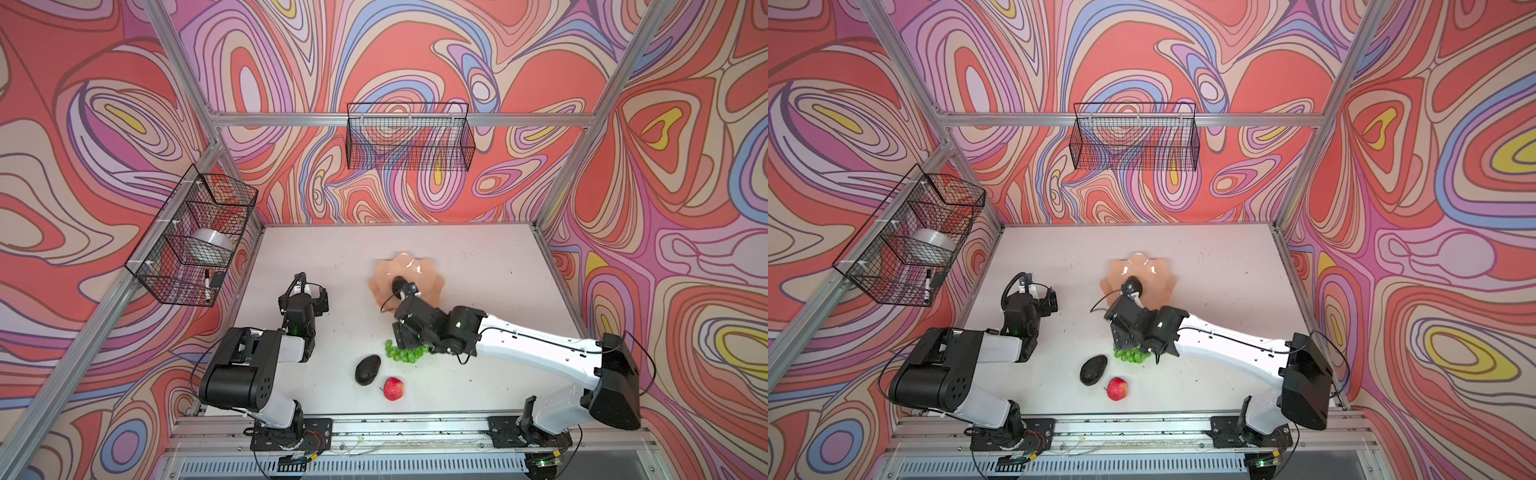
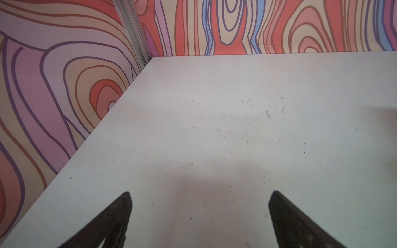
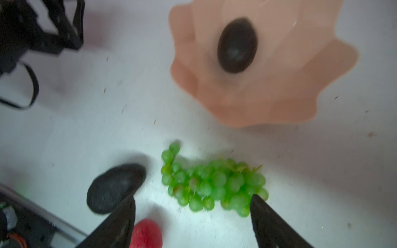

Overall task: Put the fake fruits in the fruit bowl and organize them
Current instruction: 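Move the right gripper down to the red apple and grasp it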

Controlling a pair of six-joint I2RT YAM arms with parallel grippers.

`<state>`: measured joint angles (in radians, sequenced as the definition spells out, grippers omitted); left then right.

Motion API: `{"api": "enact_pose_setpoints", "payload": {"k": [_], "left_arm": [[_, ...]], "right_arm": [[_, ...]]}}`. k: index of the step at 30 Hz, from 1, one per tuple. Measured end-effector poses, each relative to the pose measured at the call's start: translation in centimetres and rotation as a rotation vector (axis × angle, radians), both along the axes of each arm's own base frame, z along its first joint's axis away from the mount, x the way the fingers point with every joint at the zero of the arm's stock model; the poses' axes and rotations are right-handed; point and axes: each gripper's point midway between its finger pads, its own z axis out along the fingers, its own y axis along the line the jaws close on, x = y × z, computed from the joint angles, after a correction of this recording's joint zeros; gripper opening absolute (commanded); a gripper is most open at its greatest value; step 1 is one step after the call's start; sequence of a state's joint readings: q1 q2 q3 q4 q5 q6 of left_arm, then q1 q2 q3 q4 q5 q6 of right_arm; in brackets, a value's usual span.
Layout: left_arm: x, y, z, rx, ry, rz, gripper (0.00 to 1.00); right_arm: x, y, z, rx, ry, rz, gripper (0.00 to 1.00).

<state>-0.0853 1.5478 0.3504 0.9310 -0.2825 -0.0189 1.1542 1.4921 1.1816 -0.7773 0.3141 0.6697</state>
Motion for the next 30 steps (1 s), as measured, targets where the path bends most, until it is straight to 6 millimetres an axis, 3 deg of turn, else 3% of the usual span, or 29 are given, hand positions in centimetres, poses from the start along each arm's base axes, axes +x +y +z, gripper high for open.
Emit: {"api": "enact_pose_setpoints", "payload": {"k": [2, 4, 9, 20, 30], "left_arm": [[0.0, 0.0, 0.0, 0.000, 0.000, 0.000, 1.00], [0.0, 0.0, 0.0, 0.000, 0.001, 0.000, 1.00], [0.0, 0.0, 0.0, 0.000, 0.000, 0.000, 1.00], [0.0, 0.0, 0.0, 0.000, 0.001, 0.000, 1.00], [0.0, 0.0, 0.0, 0.000, 0.000, 0.000, 1.00]], "right_arm": [[-3.6, 0.3, -1.6, -0.043, 0.048, 0.052, 0.86], [-5.8, 0.6, -2.4, -0.059, 0.079, 0.083, 0.86], [-8.5, 2.4, -4.4, -0.057, 0.147, 0.107, 0.86], [-9.5, 4.3, -8.8, -0.088, 0.230, 0.096, 0.83], [-9.2, 4.9, -11.5, -0.149, 0.244, 0.056, 0.62]]}}
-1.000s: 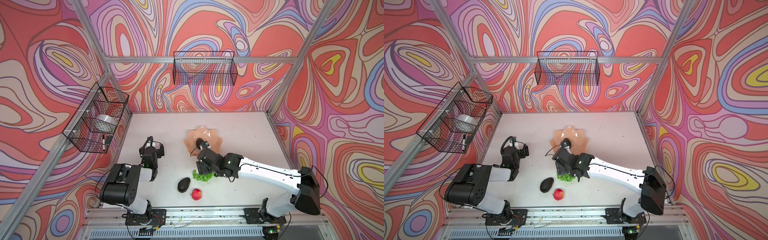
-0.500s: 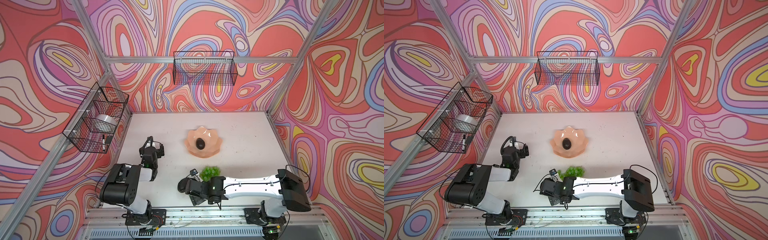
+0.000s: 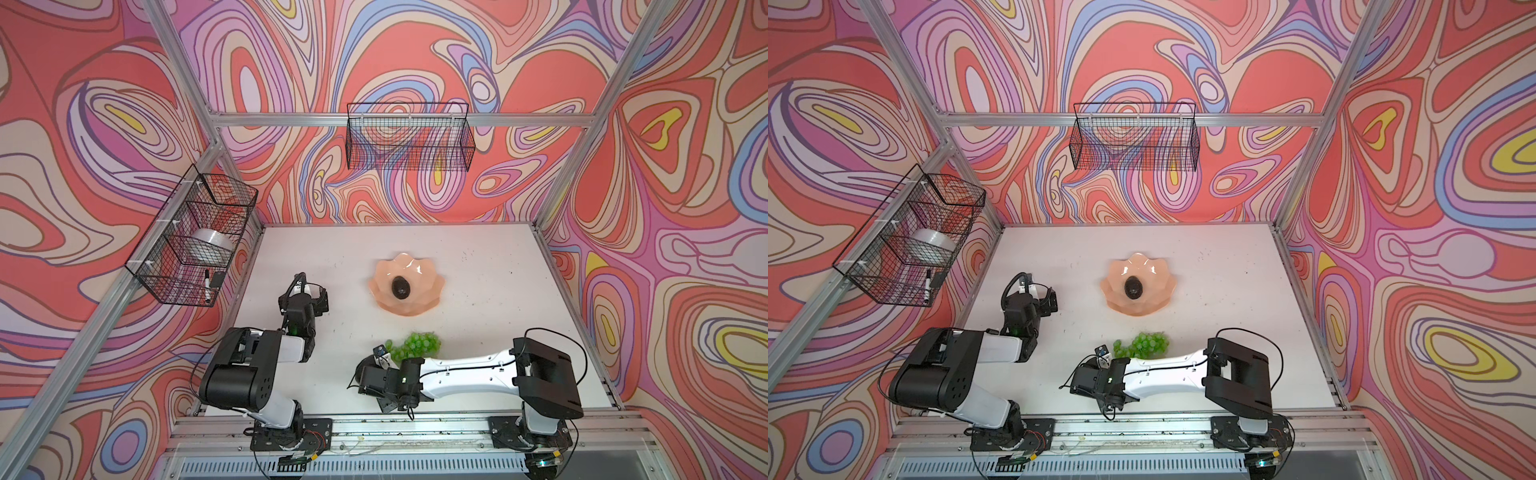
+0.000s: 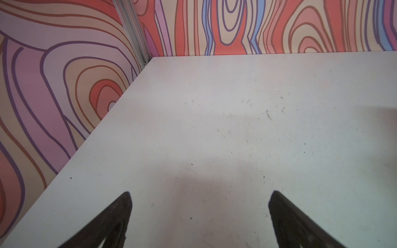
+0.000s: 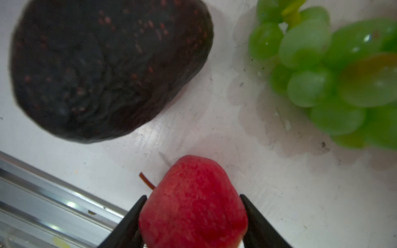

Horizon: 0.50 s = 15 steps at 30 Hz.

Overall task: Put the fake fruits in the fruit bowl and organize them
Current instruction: 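Move the right gripper down to the red apple and grasp it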

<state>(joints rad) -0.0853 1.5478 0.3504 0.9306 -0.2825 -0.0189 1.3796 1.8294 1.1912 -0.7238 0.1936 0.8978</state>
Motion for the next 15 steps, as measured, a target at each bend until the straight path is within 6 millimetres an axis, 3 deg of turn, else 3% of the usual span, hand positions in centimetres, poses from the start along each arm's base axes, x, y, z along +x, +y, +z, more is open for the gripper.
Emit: {"api": "enact_pose_setpoints", "payload": {"k": [10, 13, 15], "left_arm": [[0.0, 0.0, 0.0, 0.000, 0.000, 0.000, 1.00], [0.0, 0.0, 0.0, 0.000, 0.000, 0.000, 1.00], [0.0, 0.0, 0.0, 0.000, 0.000, 0.000, 1.00]], "right_arm": [[1.3, -0.6, 0.4, -0.004, -0.044, -0.031, 0.50], [1.6, -1.2, 1.9, 0.013, -0.070, -0.037, 0.50], [1.8, -1.6, 4.2, 0.051, -0.090, -0.041, 0.50]]}}
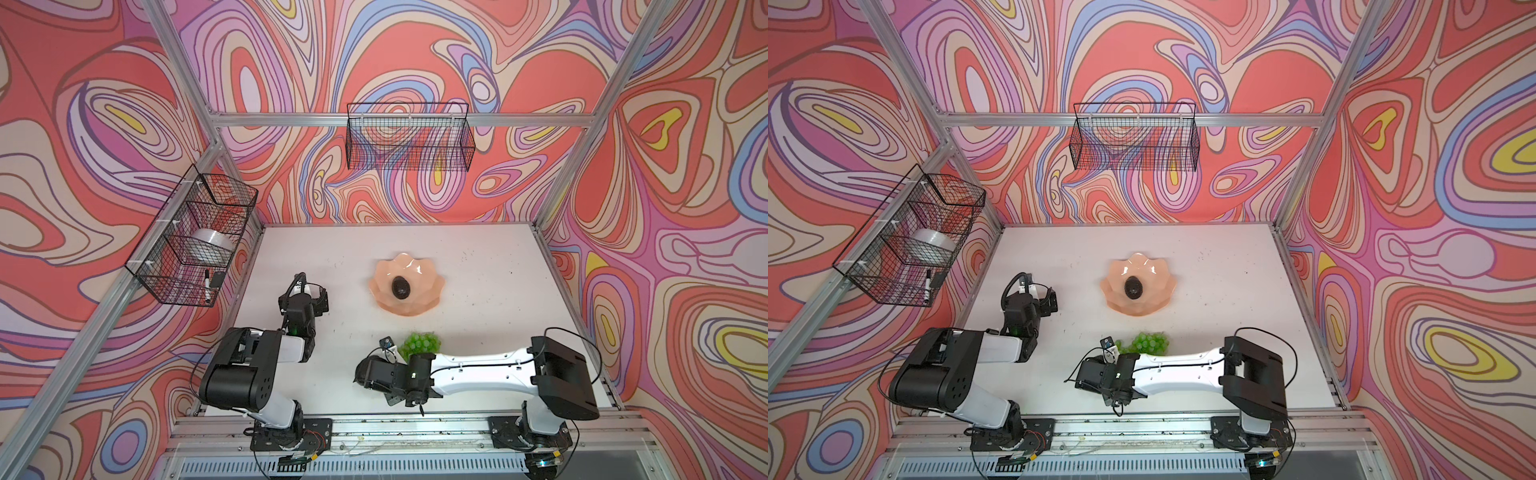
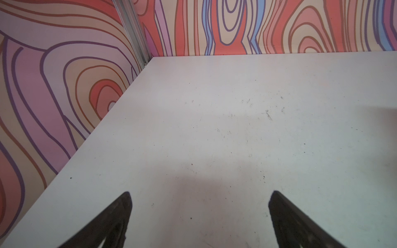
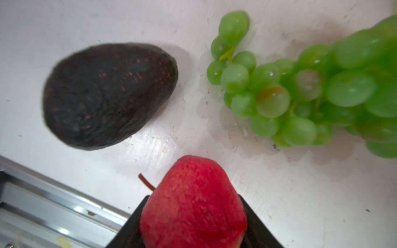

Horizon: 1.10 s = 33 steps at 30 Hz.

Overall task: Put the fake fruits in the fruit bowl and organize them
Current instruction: 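Move the right gripper down to the red apple and grasp it, then carry the red apple with the right gripper into the bowl and release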

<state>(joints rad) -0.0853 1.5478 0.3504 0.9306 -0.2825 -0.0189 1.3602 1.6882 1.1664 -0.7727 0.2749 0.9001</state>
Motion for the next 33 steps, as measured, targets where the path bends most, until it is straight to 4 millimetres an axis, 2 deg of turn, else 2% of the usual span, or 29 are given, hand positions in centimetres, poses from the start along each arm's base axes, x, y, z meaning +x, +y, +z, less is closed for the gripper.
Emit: {"api": "enact_pose_setpoints", "payload": {"k": [3, 5, 9, 10, 14, 19, 26, 33], "left_arm": [[0.0, 0.0, 0.0, 0.000, 0.000, 0.000, 1.00], [0.0, 0.0, 0.0, 0.000, 0.000, 0.000, 1.00], [0.0, 0.0, 0.0, 0.000, 0.000, 0.000, 1.00], [0.0, 0.0, 0.0, 0.000, 0.000, 0.000, 1.00], [0.0, 0.0, 0.0, 0.000, 0.000, 0.000, 1.00], [0.0, 0.0, 0.0, 0.000, 0.000, 0.000, 1.00], [0.0, 0.0, 0.0, 0.001, 0.000, 0.003, 1.00], [0.0, 0.0, 0.0, 0.001, -0.001, 0.003, 1.00]], "right_arm": [[1.0, -1.0, 3.6, 0.071, -0.028, -0.024, 0.49], [2.5, -2.3, 5.9, 0.114, -0.050, -0.060, 0.49], [7.8, -5.7, 9.1, 0.177, -0.107, -0.176, 0.49], [9.9, -7.1, 9.7, 0.187, -0.126, -0.224, 0.49], [15.8, -10.1, 10.5, 0.186, -0.177, -0.319, 0.49], [21.4, -10.1, 9.6, 0.189, -0.194, -0.335, 0.49], [27.7, -9.4, 6.0, 0.147, -0.174, -0.320, 0.48], [30.3, -9.0, 1.9, 0.115, -0.124, -0.303, 0.48]]}}
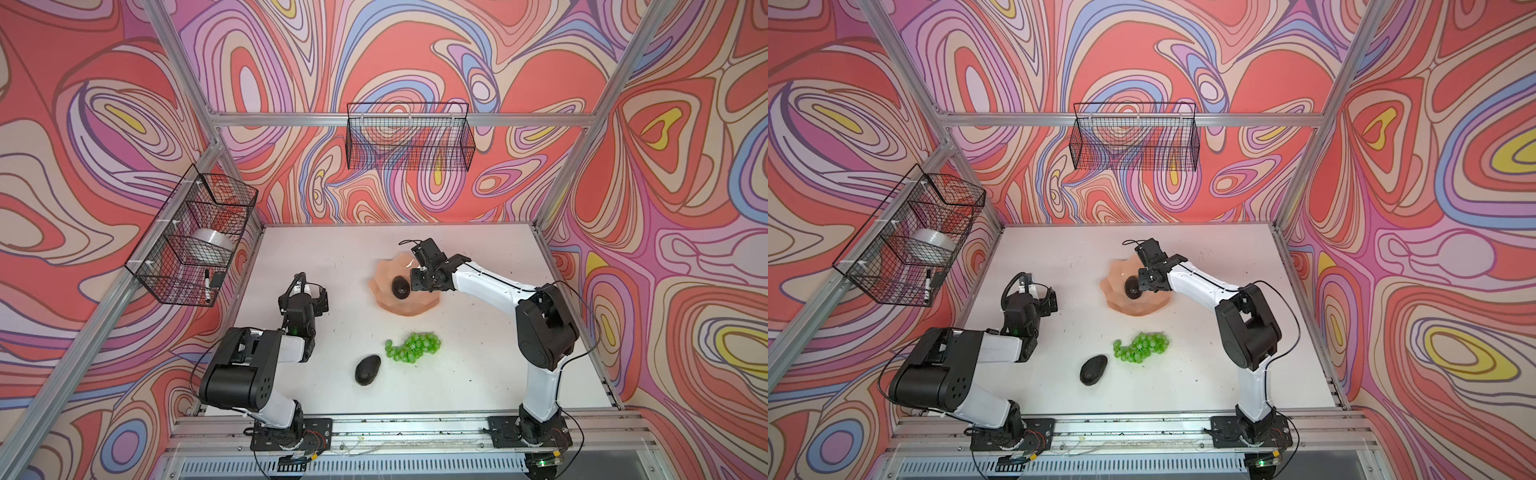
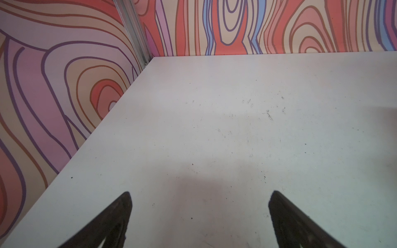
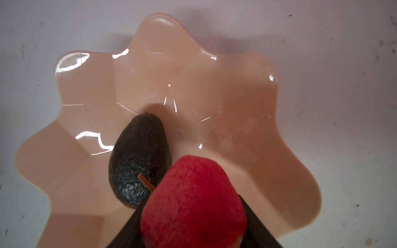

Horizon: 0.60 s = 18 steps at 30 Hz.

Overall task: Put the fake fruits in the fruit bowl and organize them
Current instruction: 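Carry the red apple with the right gripper into the bowl and release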

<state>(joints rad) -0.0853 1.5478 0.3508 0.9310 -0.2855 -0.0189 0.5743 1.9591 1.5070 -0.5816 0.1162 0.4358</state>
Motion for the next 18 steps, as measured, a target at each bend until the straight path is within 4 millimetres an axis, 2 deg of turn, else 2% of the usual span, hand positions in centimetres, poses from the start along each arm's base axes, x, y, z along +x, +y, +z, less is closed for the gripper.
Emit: {"api": "enact_pose_setpoints", "payload": {"k": [9, 14, 18], "left_arm": [[0.0, 0.0, 0.0, 0.000, 0.000, 0.000, 1.00], [0.0, 0.0, 0.0, 0.000, 0.001, 0.000, 1.00], [0.0, 0.0, 0.0, 0.000, 0.000, 0.000, 1.00]], "right_arm": [[2.2, 0.4, -2.8, -0.012, 0.034, 0.011, 0.51], [2.2, 0.6, -3.8, -0.017, 0.054, 0.018, 0.62], [2.1, 0.5, -3.7, -0.019, 0.060, 0.019, 0.69]]}}
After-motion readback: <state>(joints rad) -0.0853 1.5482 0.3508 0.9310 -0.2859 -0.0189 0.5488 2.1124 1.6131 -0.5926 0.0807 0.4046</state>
